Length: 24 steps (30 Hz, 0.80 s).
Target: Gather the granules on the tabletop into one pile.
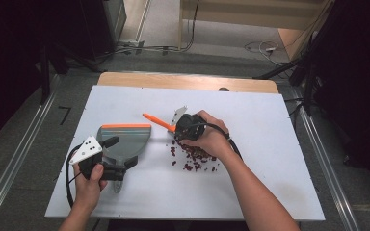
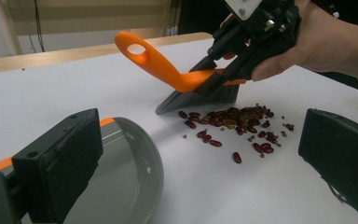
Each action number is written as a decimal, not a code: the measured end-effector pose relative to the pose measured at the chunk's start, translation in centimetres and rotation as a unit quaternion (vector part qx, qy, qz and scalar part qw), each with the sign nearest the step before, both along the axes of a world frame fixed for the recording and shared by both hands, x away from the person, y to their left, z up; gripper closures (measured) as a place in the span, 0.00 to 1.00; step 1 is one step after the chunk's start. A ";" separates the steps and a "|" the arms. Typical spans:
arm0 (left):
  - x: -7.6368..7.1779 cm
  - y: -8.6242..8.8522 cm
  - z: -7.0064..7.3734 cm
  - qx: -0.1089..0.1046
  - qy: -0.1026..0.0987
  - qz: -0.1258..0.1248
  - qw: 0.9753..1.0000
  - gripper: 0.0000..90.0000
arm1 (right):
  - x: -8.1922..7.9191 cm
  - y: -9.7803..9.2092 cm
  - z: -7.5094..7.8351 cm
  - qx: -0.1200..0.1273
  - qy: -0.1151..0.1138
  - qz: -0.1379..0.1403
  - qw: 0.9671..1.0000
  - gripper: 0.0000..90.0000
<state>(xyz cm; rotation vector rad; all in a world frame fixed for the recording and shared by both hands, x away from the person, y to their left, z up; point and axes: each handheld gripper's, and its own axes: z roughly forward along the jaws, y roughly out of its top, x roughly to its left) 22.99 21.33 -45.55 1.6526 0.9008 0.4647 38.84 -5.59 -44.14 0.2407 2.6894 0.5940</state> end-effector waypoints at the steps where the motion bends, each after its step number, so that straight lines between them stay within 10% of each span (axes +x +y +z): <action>1: 0.0 -0.1 0.0 0.000 0.001 0.000 1.000 0.00 | -0.1 0.0 0.0 0.001 0.002 0.002 1.000 0.77; 24: -0.1 -0.3 0.0 0.004 0.000 -0.003 1.000 0.00 | -2.9 -1.3 0.8 0.021 0.013 0.038 0.999 0.77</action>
